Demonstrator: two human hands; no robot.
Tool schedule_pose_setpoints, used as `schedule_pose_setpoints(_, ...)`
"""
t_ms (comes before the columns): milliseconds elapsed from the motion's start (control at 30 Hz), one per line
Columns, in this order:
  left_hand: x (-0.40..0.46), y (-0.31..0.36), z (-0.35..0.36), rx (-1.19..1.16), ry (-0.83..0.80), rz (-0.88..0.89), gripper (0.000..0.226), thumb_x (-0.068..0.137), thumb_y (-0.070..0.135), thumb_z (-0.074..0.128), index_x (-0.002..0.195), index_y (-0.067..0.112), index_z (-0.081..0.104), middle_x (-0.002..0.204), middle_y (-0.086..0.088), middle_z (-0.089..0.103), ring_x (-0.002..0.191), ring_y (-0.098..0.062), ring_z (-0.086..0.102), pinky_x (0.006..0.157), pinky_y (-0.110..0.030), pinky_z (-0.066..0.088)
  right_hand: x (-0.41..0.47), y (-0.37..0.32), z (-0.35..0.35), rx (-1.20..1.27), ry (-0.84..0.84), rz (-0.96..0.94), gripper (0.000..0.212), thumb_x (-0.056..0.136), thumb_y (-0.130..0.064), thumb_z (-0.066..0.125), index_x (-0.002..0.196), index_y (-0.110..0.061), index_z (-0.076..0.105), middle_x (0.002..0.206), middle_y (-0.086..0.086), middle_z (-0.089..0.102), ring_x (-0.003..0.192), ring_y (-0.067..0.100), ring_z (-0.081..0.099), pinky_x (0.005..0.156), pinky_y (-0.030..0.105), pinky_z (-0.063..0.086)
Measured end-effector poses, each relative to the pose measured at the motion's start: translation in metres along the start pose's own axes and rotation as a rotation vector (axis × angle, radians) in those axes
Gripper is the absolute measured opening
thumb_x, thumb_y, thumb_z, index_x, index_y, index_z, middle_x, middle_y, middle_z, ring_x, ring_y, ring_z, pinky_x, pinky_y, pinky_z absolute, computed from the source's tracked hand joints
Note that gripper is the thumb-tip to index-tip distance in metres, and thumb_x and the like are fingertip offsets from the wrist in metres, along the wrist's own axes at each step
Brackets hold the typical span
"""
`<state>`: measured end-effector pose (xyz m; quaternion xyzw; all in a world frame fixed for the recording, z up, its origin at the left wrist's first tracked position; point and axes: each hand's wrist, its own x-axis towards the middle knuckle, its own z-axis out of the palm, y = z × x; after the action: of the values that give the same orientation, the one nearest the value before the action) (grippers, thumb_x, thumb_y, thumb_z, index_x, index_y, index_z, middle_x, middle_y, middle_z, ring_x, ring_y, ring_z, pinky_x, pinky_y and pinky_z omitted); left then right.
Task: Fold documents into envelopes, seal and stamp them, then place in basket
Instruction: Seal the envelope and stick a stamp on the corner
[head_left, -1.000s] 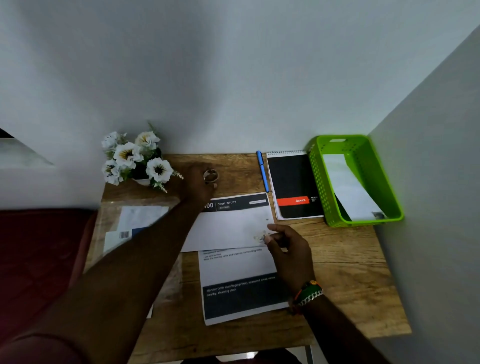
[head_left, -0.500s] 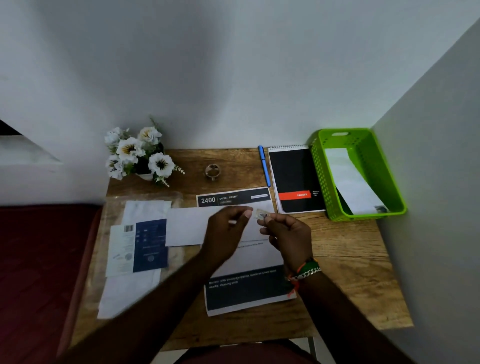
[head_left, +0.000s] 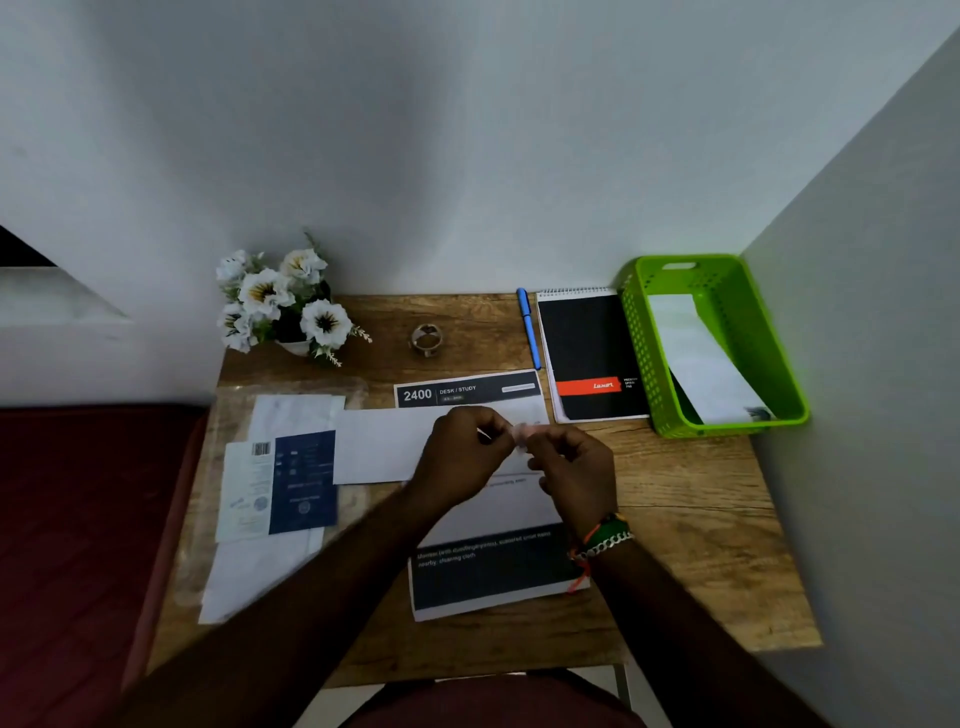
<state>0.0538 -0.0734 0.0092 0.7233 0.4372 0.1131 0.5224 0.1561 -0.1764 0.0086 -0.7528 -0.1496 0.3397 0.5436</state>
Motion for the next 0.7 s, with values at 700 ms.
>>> schedule_pose_setpoints(700,-0.007,-0.081,0.01,0.684,0.063,0.233,0.078,0.08,0.06,0.068,0.147,0.03,0.042,0.154,-0.002,0.033,0.142,-0.027,0.026,0.119,-0.045,0.025,0.013,0.042,-0.014,-0.033,0.094,0.202,0.006,0.086,-0.014,0.075,0.082,-0.018,0.073,0.079,0.004,0.073,0.074,0.02,0.065,0.061,0.031,0.054)
